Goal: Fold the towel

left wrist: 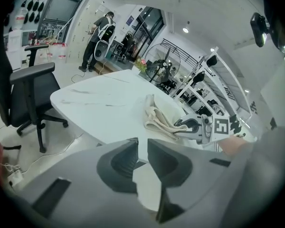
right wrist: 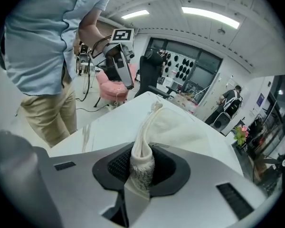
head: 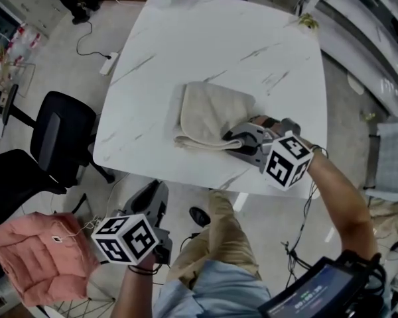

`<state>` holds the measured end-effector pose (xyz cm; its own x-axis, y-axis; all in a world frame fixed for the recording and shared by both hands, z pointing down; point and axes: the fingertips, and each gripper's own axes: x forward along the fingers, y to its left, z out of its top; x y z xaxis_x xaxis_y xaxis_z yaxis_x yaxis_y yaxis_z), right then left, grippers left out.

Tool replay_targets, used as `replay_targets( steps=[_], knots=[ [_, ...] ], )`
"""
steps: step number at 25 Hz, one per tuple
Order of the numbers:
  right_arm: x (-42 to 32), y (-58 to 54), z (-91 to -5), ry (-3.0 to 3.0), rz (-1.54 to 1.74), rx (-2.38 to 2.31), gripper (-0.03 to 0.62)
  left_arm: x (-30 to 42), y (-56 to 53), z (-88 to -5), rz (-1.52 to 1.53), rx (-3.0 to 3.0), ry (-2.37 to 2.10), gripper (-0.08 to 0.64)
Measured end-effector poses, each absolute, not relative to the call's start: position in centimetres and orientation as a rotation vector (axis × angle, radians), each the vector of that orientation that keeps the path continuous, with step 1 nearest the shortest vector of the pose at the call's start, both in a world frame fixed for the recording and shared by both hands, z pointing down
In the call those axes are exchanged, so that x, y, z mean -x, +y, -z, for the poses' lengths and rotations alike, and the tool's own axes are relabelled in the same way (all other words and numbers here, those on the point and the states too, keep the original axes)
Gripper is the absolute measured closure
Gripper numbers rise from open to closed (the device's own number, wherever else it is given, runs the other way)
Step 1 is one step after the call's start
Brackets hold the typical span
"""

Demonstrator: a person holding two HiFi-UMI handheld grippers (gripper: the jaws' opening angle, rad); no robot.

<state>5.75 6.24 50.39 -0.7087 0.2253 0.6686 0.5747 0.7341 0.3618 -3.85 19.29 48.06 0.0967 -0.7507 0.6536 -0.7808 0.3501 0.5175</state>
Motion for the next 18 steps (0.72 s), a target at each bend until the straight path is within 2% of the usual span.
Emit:
replay_targets(
  steps=[4,7,8,10,14,18],
  knots=[
    [-5.8,6.8,-50.8,-2.343,0.727,0.583,0.468,2.9,17.5,-47.7,-0.033,-1.442,-1.611,0.495],
    [-6.5,7.9,-49.4,-2.358,0.598,0.629,0.314,2.2,15.5,-46.3,-0.007,-1.497,-1.586,0.495],
    [-6.8,8.1,-48.4,-2.383,0.541,0.627,0.29,2.1,14.8,-45.6,0.006,-1.519,-1.58,0.497],
    [-7.1,7.6,-45.7,-2.47,0.419,0.574,0.291,2.1,13.3,-44.1,0.029,-1.562,-1.575,0.497],
    [-6.4,5.5,-42.1,-2.65,0.151,0.339,0.458,2.6,9.5,-42.3,0.02,-1.664,-1.582,0.502],
    [-6.6,5.7,-44.8,-2.612,0.06,0.23,0.551,2.5,6.6,-44.9,-0.089,-1.728,-1.557,0.503]
  ],
)
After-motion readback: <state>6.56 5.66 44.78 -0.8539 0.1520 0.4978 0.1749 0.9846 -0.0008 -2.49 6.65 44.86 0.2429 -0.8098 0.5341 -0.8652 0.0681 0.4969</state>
